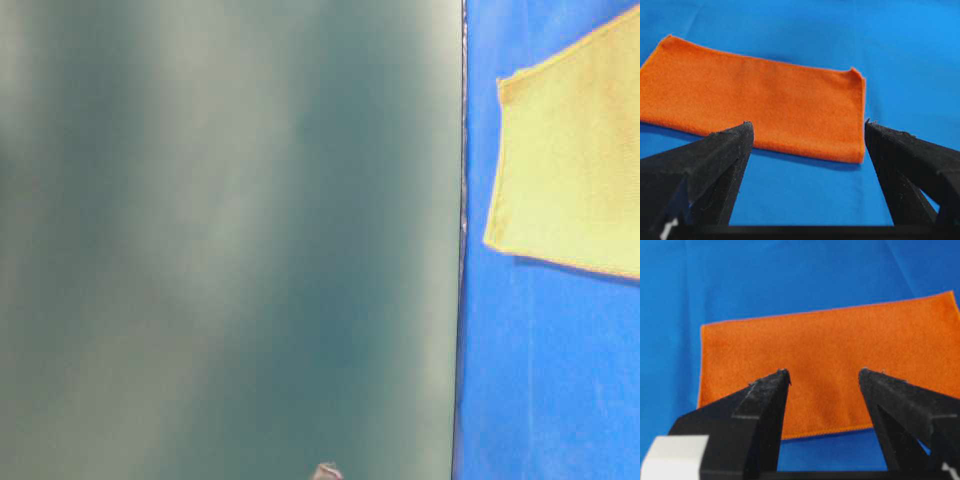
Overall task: Fold the orange towel.
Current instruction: 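Lay the folded towel down and open both grippers, then grasp the top corners of the vertical towel strip with both grippers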
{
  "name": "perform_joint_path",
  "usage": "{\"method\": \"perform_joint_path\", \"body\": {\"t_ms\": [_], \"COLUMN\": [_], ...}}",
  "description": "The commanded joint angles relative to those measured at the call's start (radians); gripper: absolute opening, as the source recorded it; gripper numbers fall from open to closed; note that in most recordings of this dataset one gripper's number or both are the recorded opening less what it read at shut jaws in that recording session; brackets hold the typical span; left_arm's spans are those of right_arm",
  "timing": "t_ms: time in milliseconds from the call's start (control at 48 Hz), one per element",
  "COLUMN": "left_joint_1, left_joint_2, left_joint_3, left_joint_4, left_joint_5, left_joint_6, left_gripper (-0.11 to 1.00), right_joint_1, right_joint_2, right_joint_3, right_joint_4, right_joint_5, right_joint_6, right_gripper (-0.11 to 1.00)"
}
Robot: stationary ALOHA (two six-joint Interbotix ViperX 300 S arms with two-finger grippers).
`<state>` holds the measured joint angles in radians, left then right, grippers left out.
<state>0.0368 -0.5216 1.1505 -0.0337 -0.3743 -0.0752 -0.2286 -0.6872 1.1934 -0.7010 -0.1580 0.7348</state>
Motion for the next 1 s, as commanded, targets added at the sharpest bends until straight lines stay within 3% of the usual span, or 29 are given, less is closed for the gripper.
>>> {"method": "perform_joint_path", "body": {"t_ms": [0,208,500,688,980], "left_joint_1": [0.006,0.092,0.236,0.313,0.383], "left_joint_2": [0.017,0.146,0.417,0.592,0.821], "left_joint_3": [-0.031,-0.126,-0.359,-0.488,-0.607], "left_joint_4": [0.003,0.008,0.008,0.008,0.008], "left_joint_5": [-0.014,-0.041,-0.008,0.023,0.017], "left_joint_6": [0.002,0.011,0.121,0.140,0.144], "left_gripper": [0.90,0.90,0.90,0.90,0.90], "right_joint_1": [-0.006,-0.104,-0.284,-0.336,-0.380], "right_joint_2": [-0.002,0.040,0.308,0.500,0.706], "right_joint_3": [-0.020,-0.071,-0.173,-0.255,-0.331], "right_joint_4": [0.003,0.021,0.006,-0.021,-0.037], "right_joint_5": [-0.005,0.008,0.032,0.037,0.021], "right_joint_6": [0.002,0.002,-0.018,-0.034,-0.035], "right_gripper": [0.61,0.61,0.61,0.61,0.61]}}
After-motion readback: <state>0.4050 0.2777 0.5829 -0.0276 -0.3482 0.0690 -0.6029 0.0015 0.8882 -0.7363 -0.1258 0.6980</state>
